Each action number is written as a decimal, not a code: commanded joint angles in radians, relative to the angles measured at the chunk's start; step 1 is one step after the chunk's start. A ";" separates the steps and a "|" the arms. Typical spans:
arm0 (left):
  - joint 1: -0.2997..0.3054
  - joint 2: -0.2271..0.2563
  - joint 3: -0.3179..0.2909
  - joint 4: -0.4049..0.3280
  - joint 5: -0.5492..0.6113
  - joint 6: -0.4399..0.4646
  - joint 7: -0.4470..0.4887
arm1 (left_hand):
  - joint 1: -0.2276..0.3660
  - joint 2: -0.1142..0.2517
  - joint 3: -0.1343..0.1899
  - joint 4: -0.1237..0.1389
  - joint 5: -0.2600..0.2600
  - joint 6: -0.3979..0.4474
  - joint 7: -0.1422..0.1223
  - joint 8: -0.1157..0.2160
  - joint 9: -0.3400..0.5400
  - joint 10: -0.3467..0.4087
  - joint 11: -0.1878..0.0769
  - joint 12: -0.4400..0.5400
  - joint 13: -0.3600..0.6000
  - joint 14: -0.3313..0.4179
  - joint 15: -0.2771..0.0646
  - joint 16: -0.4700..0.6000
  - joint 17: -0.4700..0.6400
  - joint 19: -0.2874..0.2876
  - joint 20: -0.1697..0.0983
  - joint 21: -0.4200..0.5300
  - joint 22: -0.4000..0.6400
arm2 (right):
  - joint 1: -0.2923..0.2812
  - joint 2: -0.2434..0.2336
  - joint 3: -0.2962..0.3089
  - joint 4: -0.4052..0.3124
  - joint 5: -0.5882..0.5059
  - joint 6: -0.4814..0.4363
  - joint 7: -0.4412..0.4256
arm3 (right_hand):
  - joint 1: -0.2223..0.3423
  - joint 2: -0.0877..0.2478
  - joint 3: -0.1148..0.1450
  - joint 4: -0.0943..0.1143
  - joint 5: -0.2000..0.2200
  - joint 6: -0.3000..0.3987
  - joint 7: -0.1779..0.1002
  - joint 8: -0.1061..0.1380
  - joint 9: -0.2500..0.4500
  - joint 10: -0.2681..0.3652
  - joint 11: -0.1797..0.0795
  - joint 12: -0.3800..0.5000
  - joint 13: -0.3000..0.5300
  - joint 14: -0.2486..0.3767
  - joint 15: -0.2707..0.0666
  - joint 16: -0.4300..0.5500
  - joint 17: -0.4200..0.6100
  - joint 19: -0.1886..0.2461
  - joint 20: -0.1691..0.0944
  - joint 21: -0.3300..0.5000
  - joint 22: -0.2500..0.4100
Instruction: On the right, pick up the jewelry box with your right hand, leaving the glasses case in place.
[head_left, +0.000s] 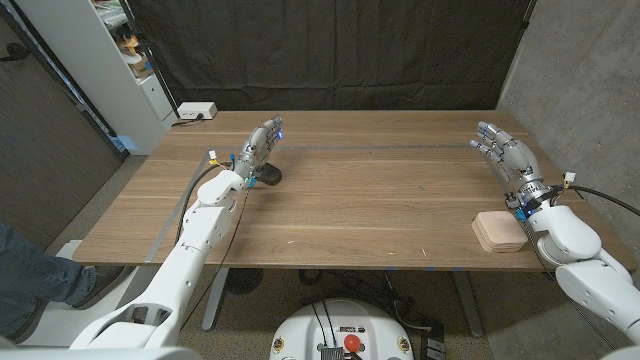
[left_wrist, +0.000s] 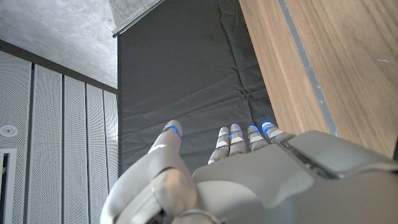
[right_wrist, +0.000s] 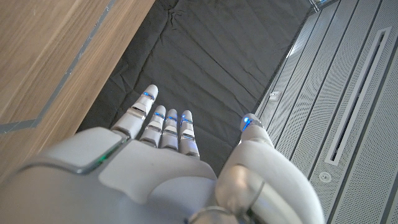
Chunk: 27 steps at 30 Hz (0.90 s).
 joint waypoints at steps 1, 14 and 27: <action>-0.022 -0.010 0.008 0.037 0.001 -0.006 -0.012 | 0.004 0.006 0.006 -0.004 0.010 0.006 0.003 0.001 0.003 0.006 0.006 0.005 0.005 0.005 0.005 0.004 0.004 -0.004 0.002 0.004 0.004 | -0.027 0.008 0.033 -0.011 0.002 0.015 -0.009 | 0.012 -0.002 0.003 -0.003 -0.006 0.008 -0.002 0.004 0.004 0.010 0.000 0.007 0.003 0.010 0.002 0.008 0.002 0.006 -0.003 0.000 0.003; -0.030 -0.012 0.009 0.041 0.007 -0.009 -0.017 | 0.006 0.007 0.007 -0.006 0.010 0.006 0.003 0.001 0.003 0.006 0.005 0.005 0.006 0.005 0.004 0.004 0.004 -0.004 0.004 0.005 0.004 | -0.059 0.017 0.063 -0.025 -0.006 0.020 -0.013 | 0.012 -0.003 0.002 -0.003 -0.006 0.012 -0.003 0.005 0.004 0.011 -0.001 0.007 0.003 0.013 0.001 0.008 0.003 0.007 -0.003 -0.001 0.003; -0.024 -0.009 0.008 0.027 0.009 -0.004 -0.010 | 0.007 0.007 0.008 -0.007 0.011 0.008 0.002 0.001 0.003 0.007 0.005 0.005 0.006 0.005 0.004 0.004 0.004 -0.003 0.004 0.005 0.004 | -0.094 0.027 0.088 -0.035 -0.019 0.027 -0.016 | 0.014 -0.003 0.002 -0.005 -0.006 0.020 -0.006 0.007 0.005 0.019 -0.003 0.009 0.003 0.016 -0.003 0.008 0.003 0.010 -0.003 -0.001 0.003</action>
